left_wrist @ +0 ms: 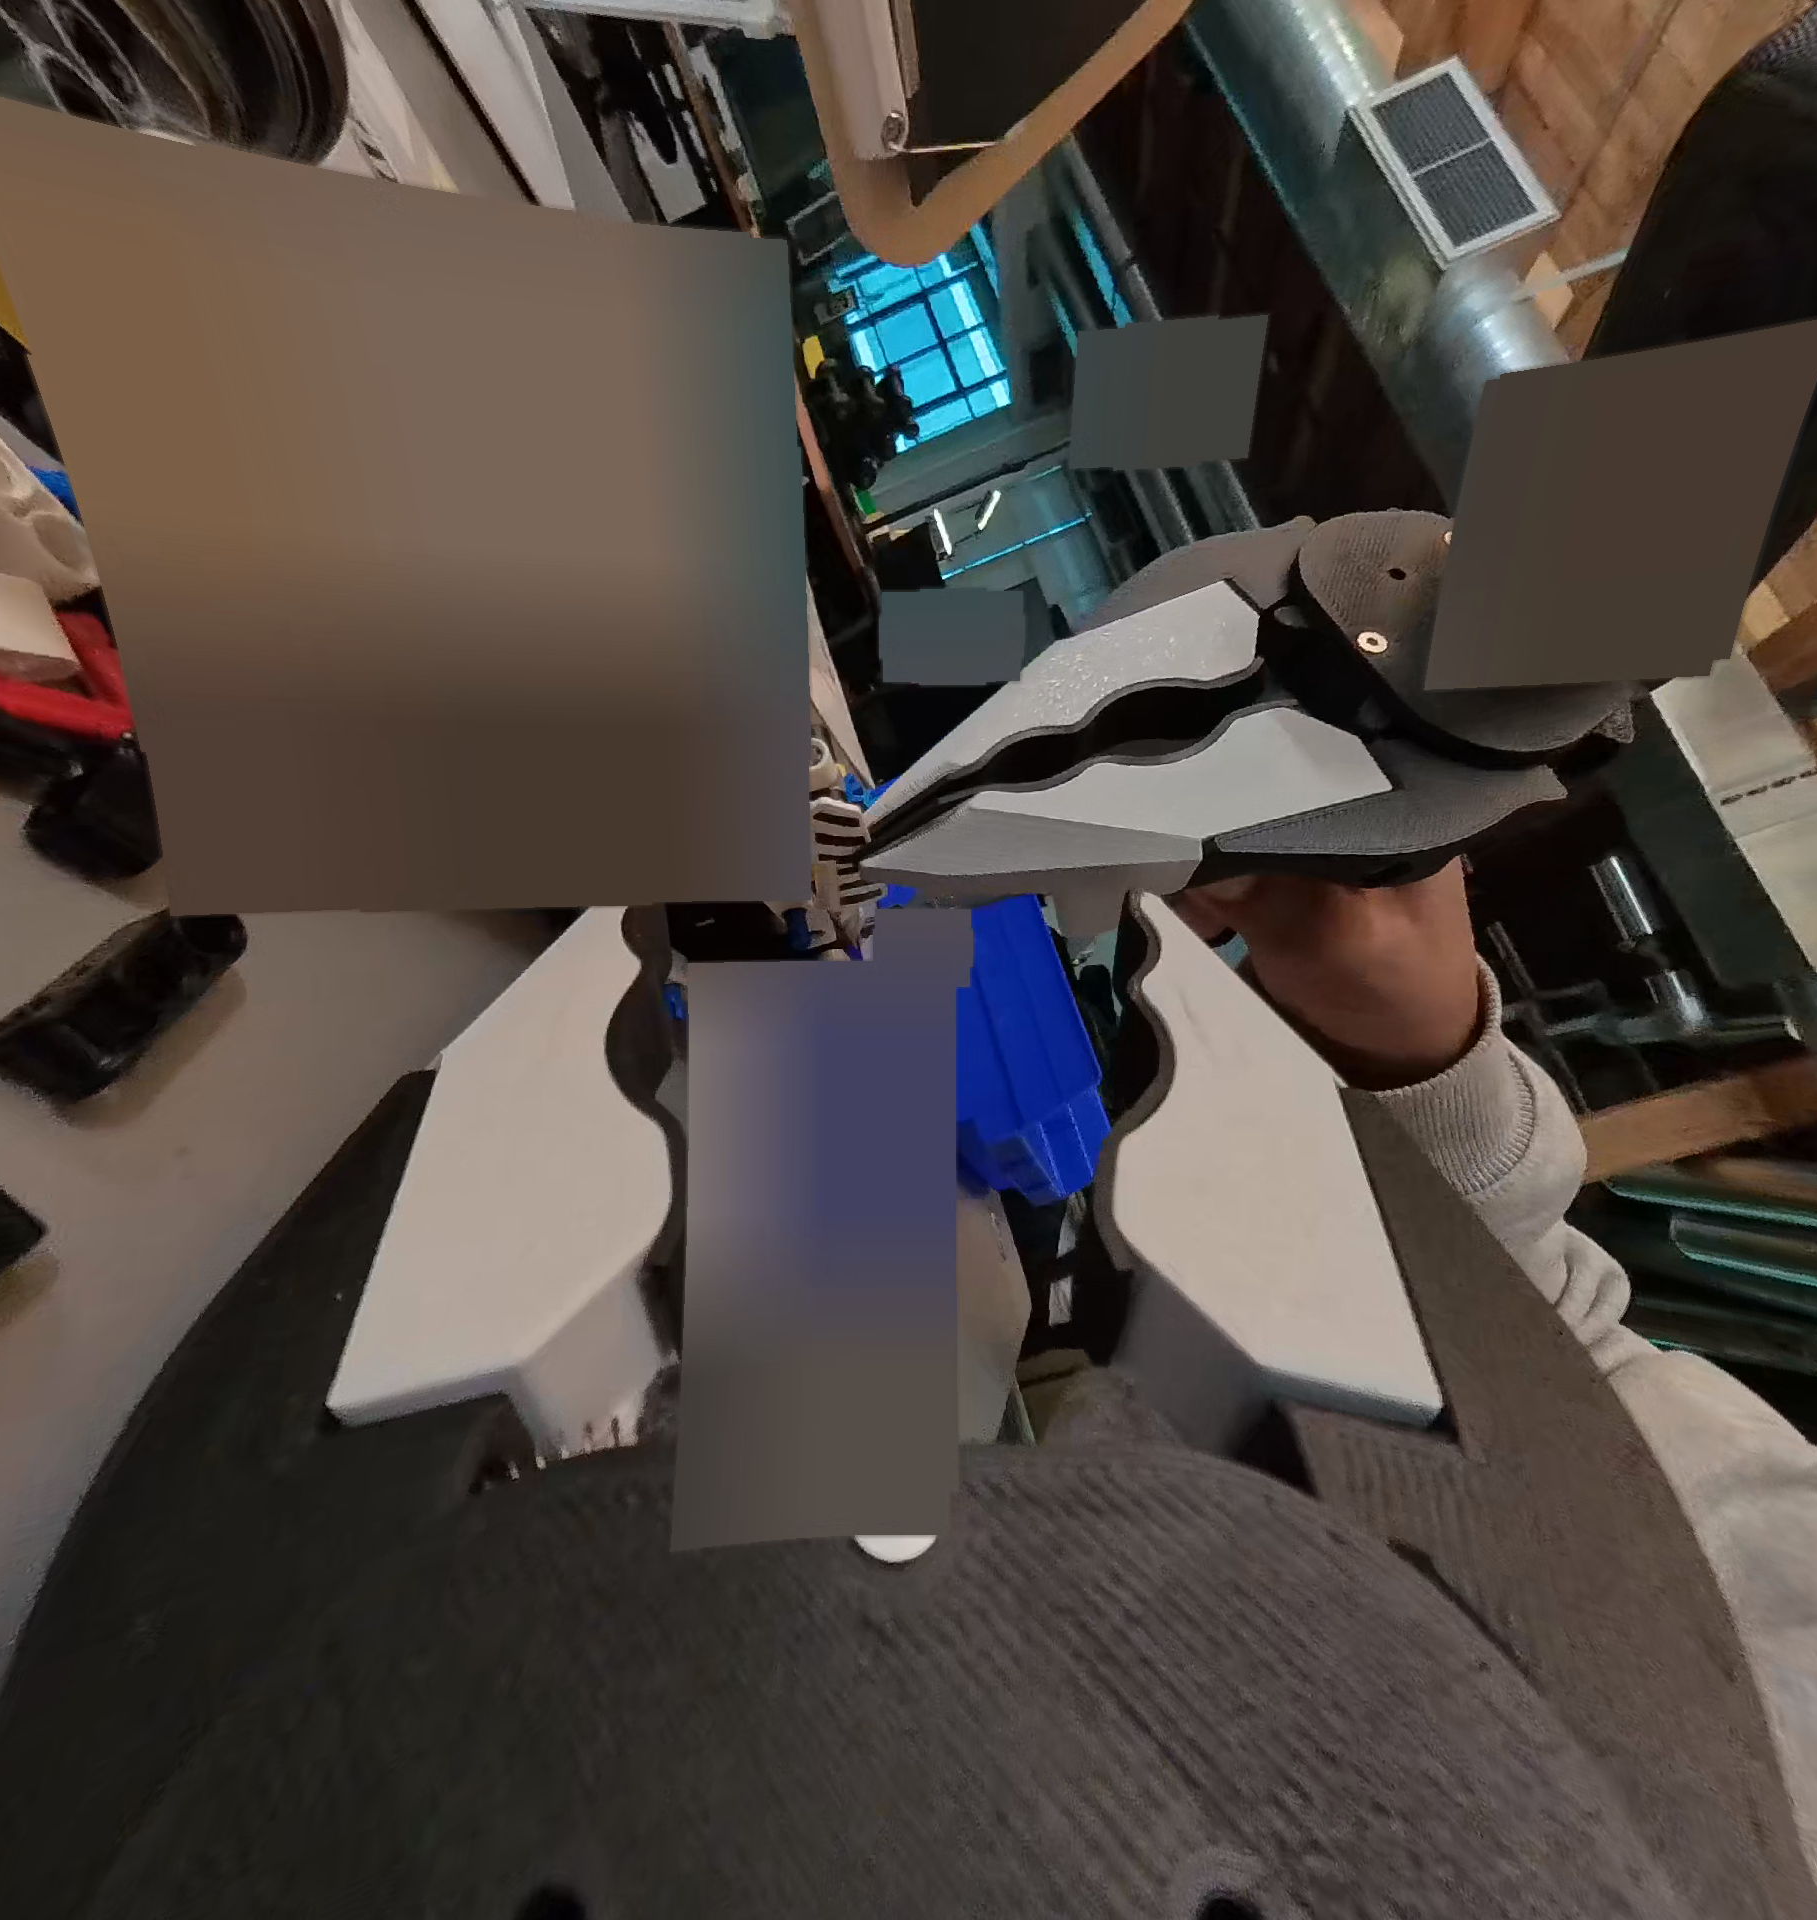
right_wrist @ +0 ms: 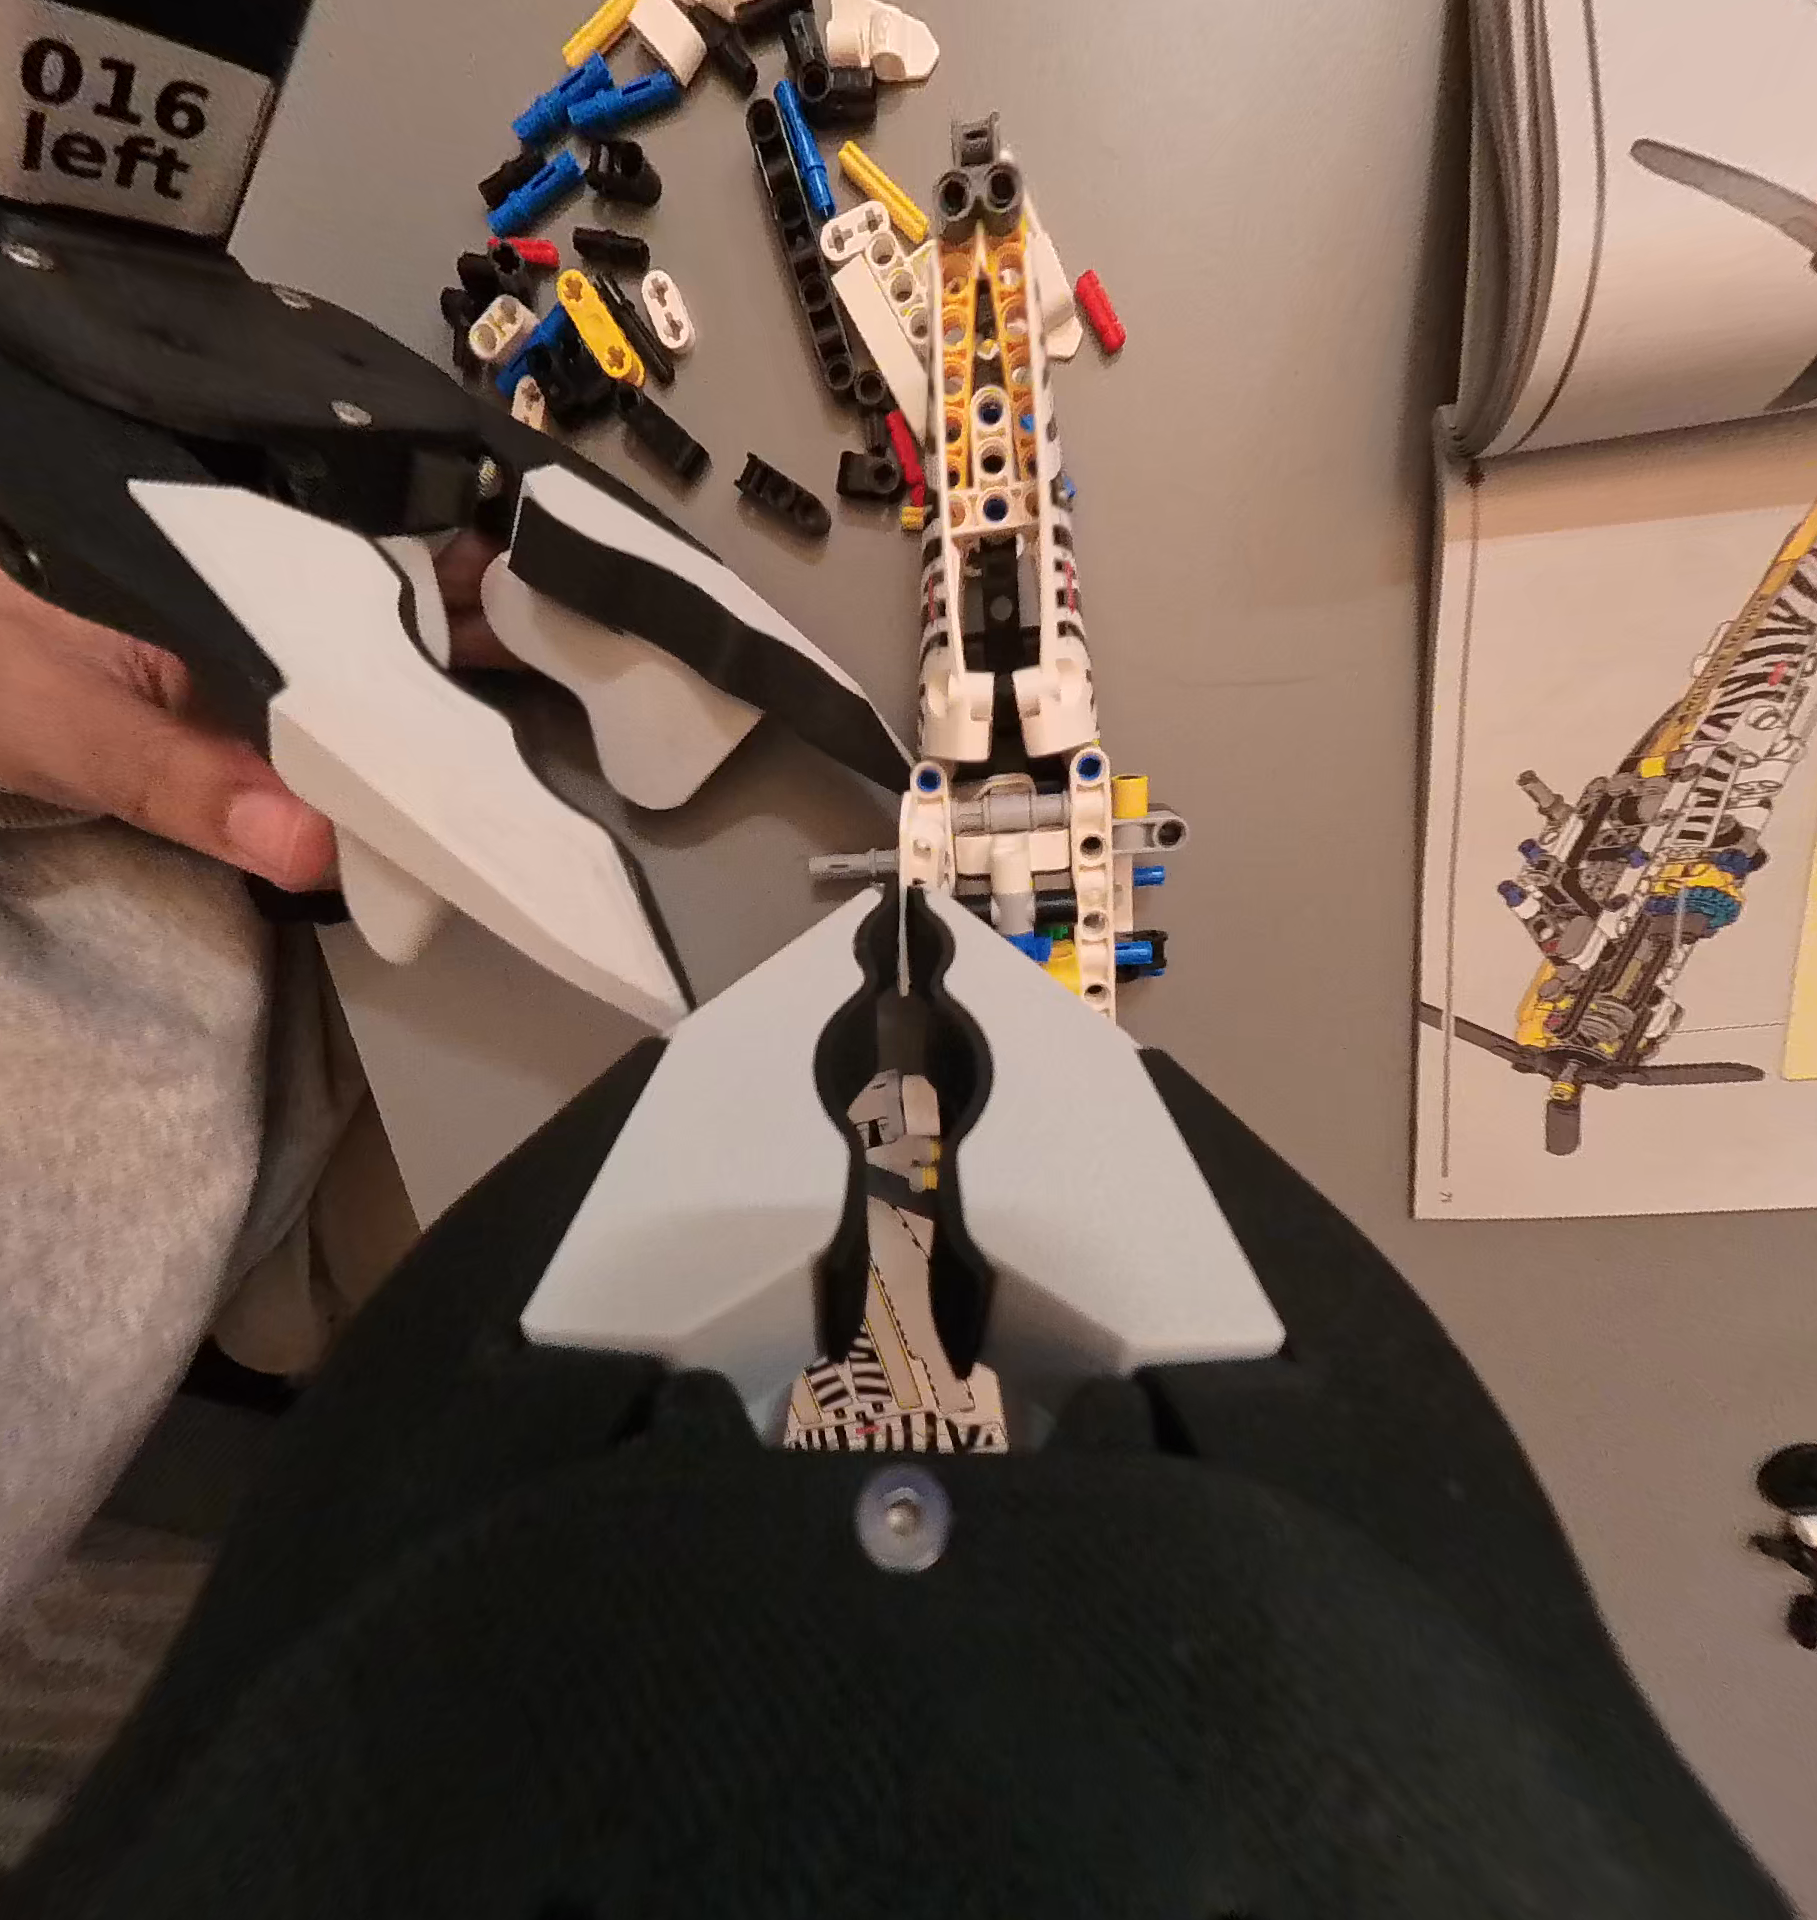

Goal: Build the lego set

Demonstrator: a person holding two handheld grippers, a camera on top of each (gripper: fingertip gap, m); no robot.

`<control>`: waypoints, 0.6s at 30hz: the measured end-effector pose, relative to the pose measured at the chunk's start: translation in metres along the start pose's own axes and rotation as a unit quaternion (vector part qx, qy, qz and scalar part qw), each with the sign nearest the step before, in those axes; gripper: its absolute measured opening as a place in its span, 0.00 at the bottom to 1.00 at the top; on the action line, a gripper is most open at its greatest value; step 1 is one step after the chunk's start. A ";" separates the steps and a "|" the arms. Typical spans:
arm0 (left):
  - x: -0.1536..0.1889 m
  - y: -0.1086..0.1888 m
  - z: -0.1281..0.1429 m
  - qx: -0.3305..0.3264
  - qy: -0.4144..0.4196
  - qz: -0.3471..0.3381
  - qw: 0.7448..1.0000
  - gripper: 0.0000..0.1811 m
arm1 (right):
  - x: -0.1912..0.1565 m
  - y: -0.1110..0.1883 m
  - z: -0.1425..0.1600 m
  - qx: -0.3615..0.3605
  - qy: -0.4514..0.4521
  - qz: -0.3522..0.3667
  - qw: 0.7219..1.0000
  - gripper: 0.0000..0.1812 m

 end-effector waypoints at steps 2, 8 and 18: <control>0.001 -0.001 0.000 0.008 0.012 0.017 1.000 0.47 | 0.001 0.000 0.000 0.006 -0.004 -0.003 1.000 0.00; 0.006 -0.001 -0.001 0.036 0.034 0.054 0.997 0.50 | 0.001 0.000 0.000 0.016 -0.006 -0.007 1.000 0.00; 0.010 -0.003 0.000 0.053 0.013 0.084 0.995 0.58 | 0.004 0.000 -0.002 0.001 -0.014 -0.010 1.000 0.00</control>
Point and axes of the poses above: each gripper's, where its closed fingertips meet, y back along the fingers, z out of its underside, x = y × z across the jaws, the point moved 6 cm from there along y, back along the fingers, and after that the axes turned 13 degrees about -z, right-handed, at the moved point
